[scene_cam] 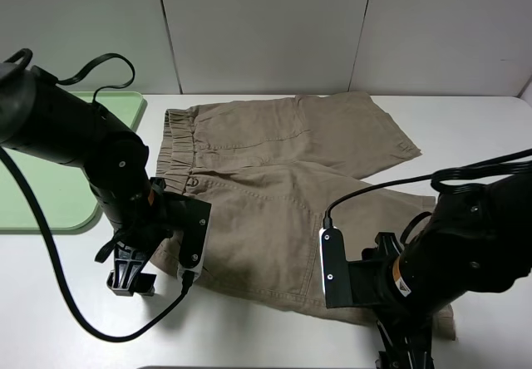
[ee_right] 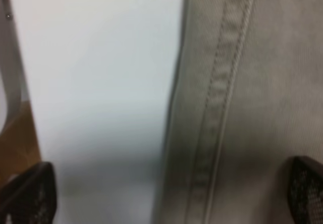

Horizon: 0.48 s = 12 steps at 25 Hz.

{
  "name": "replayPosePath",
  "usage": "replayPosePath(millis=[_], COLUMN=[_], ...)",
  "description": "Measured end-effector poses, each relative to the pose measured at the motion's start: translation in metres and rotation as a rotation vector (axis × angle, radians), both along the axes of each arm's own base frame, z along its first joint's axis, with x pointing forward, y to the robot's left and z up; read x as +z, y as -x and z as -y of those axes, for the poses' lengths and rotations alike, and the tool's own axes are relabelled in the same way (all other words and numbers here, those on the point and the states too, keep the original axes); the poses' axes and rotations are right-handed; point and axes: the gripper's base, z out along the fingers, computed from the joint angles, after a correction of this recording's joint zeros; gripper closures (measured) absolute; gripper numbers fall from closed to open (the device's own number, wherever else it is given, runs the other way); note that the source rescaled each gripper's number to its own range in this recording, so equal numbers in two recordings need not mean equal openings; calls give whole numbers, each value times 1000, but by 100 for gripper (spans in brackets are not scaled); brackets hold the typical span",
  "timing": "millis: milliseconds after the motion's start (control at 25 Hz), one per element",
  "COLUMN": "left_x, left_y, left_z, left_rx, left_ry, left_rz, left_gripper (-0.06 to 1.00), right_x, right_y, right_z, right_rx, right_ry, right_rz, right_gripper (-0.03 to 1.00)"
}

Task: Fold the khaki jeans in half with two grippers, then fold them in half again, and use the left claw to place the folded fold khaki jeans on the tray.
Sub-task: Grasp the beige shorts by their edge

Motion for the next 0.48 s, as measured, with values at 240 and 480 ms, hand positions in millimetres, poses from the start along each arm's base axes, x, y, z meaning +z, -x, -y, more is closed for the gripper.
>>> replayPosePath(millis=[240,480], left_x=[0,0], left_y=[0,-3], left_z=[0,1], left_rx=[-3,-7], left_ry=[2,15], left_rz=[5,24], left_gripper=[4,29], right_x=[-4,-4], right_y=[0,1], right_z=[0,-2], right_rx=[-39,-52], right_ry=[11,2], right_rz=[-16,-17], right_gripper=[3,54])
